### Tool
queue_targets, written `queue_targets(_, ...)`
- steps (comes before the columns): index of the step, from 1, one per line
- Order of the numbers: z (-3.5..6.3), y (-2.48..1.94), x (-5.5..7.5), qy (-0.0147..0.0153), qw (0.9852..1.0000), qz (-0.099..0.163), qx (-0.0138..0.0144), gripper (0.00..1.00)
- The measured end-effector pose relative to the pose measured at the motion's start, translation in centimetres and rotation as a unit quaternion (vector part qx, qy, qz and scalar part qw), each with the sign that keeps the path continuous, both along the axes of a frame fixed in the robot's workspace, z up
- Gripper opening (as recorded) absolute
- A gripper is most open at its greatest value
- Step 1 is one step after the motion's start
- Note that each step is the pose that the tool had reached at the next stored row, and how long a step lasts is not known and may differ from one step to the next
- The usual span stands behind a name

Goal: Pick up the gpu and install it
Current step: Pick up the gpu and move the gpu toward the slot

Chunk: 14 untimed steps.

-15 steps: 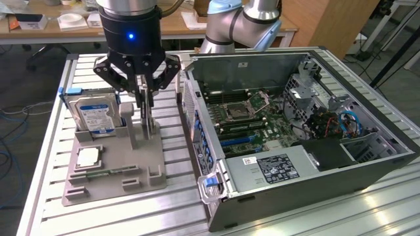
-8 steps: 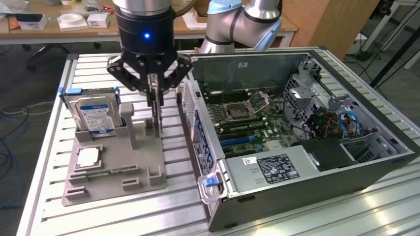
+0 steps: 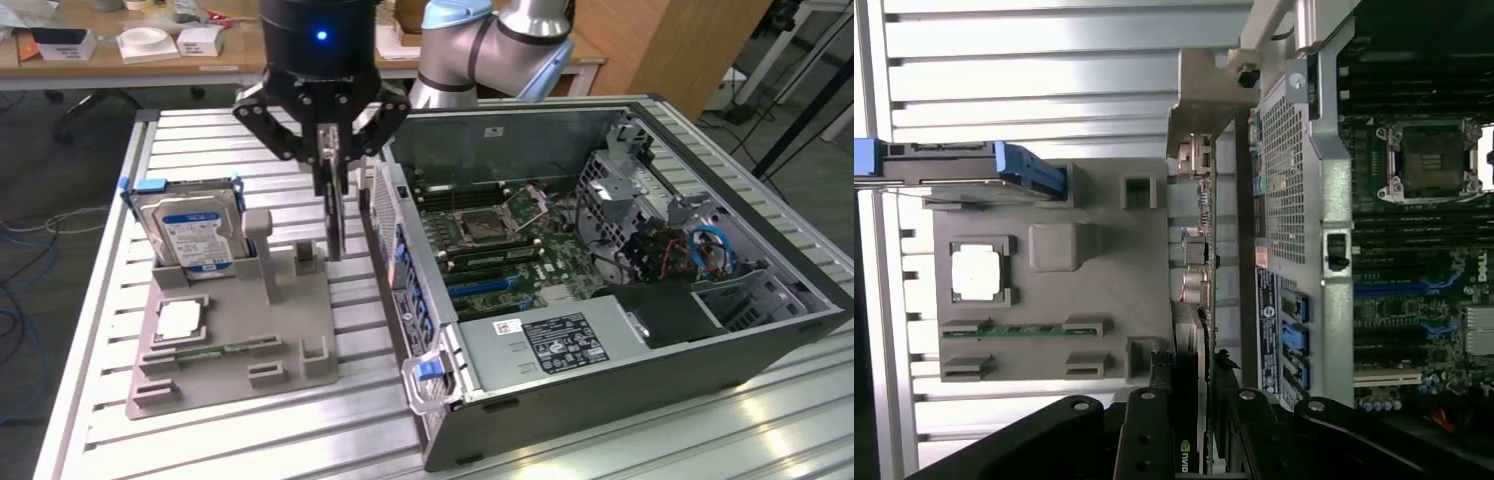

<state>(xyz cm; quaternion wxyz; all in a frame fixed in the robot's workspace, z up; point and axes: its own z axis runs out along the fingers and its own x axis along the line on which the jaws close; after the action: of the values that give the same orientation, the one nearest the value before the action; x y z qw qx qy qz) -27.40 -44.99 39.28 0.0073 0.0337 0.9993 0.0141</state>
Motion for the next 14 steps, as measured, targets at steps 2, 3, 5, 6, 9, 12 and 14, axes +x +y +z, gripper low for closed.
queue_targets(2, 0.08, 0.00, 0.9, 0.0001, 1.0000, 0.000, 0.0002, 0.26)
queue_targets(3, 0.08, 0.00, 1.3, 0.0001, 1.0000, 0.000, 0.0003, 0.26)
queue_targets(5, 0.26, 0.02, 2.5, 0.0002, 1.0000, 0.000, 0.0003, 0.26)
queue_targets(6, 0.70, 0.07, 2.7, 0.0003, 1.0000, 0.000, 0.0002, 0.26)
queue_targets(9, 1.34, 0.13, 3.7, 0.0005, 1.0000, 0.000, 0.0005, 0.26)
queue_targets(12, 1.35, 0.13, 5.1, 0.0006, 1.0000, 0.001, 0.0007, 0.26)
queue_targets(14, 1.34, 0.13, 6.0, 0.0006, 1.0000, 0.002, 0.0009, 0.26)
